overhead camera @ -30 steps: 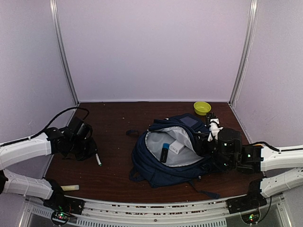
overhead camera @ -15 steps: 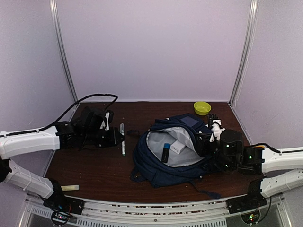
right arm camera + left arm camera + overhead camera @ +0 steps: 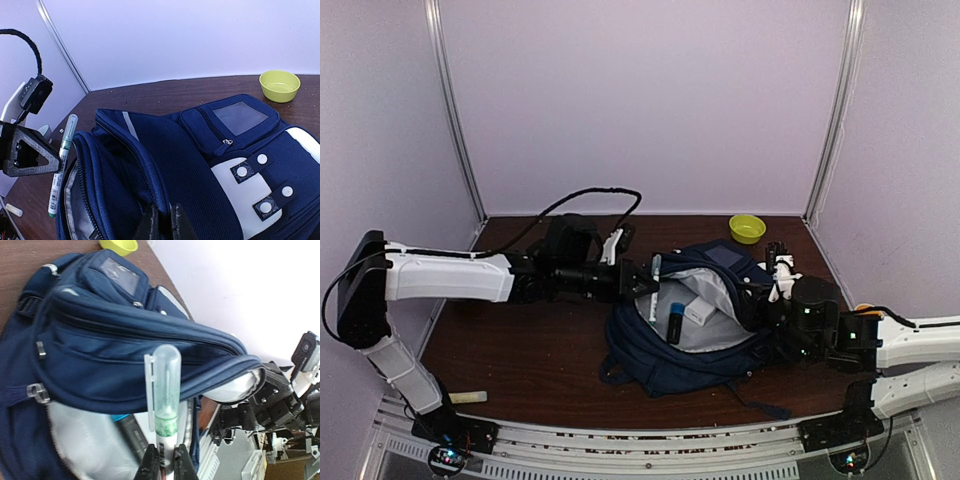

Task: Pack the student bag
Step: Place the pen in the second largest pocket of the bag, then move the glue stick to the center of the board.

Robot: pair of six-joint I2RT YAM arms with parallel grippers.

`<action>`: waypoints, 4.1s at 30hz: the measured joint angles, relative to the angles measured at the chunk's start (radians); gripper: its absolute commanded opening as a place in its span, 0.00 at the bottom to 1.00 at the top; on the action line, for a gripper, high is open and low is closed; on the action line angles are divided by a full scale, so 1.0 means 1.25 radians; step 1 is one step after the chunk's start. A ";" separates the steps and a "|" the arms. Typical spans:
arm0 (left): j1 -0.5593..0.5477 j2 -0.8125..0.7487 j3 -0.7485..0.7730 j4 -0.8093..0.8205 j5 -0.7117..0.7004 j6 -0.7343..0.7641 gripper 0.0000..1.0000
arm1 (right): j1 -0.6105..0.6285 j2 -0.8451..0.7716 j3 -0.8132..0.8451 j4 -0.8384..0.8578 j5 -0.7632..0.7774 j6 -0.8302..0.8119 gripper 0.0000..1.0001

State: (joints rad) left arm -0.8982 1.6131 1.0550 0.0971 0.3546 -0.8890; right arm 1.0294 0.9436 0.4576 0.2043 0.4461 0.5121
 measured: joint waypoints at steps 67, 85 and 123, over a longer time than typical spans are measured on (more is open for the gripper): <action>-0.098 -0.030 0.154 -0.652 -0.608 -0.195 0.98 | -0.018 -0.020 -0.021 0.017 -0.019 0.016 0.00; 0.095 -0.274 -0.063 -0.920 -0.562 -0.551 0.98 | -0.019 -0.034 -0.041 0.034 -0.020 0.016 0.00; 0.491 -0.532 -0.468 -0.963 -0.312 -0.660 0.72 | -0.025 -0.045 -0.050 0.039 -0.025 0.016 0.00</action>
State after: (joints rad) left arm -0.2844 0.9478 0.4702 -1.1065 -0.0353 -1.7138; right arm 0.9977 0.8867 0.3946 0.2531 0.4149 0.5316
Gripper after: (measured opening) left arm 0.729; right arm 0.077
